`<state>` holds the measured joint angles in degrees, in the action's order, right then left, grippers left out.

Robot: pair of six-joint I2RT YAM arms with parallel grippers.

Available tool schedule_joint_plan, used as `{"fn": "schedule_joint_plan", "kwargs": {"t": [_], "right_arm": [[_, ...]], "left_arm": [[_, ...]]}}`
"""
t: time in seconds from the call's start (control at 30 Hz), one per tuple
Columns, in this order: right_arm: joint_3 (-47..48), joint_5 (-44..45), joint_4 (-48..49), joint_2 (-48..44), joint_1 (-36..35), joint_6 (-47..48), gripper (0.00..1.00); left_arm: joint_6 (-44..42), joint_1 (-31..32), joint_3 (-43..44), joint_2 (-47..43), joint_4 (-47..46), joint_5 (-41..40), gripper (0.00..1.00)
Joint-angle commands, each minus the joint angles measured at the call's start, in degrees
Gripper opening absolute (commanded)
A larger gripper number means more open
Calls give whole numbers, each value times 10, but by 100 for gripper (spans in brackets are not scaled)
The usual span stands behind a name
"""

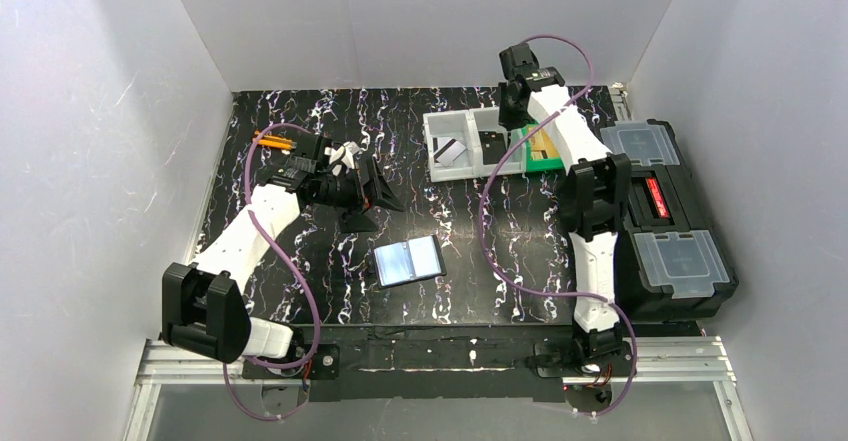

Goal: Take the credit cards out of the card holder
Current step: Place the credit card in the storage box, then remove the credit card from the card holder.

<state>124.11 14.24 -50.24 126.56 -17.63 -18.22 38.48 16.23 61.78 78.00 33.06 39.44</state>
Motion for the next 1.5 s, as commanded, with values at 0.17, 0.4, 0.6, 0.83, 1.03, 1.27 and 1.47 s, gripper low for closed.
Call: {"fn": "schedule_joint_plan", "kwargs": {"t": [0.17,0.4,0.6,0.83,1.03,1.27,1.47], "right_arm": [[90,56,13,65,-3,41,1],[132,36,-5,66,-15,31,38],[121,0,-15,22,-19,-2,48],[53,-58,-26,-71,-21,-58,71],[-101,-95,12,-188,-22,-96,98],[-292,-115,77,-319,-22,-130,98],[-409,-137,105,-395,-5,-152,98]], "left_arm": [[-24,-2,13,-22,20,20,96],[-24,-2,15,-14,21,17,96],[-24,-2,12,-9,22,13,96],[-21,12,7,1,22,-25,96],[-19,54,14,11,27,-110,96],[-23,162,61,80,48,-236,93],[-40,236,111,162,65,-317,87]]}}
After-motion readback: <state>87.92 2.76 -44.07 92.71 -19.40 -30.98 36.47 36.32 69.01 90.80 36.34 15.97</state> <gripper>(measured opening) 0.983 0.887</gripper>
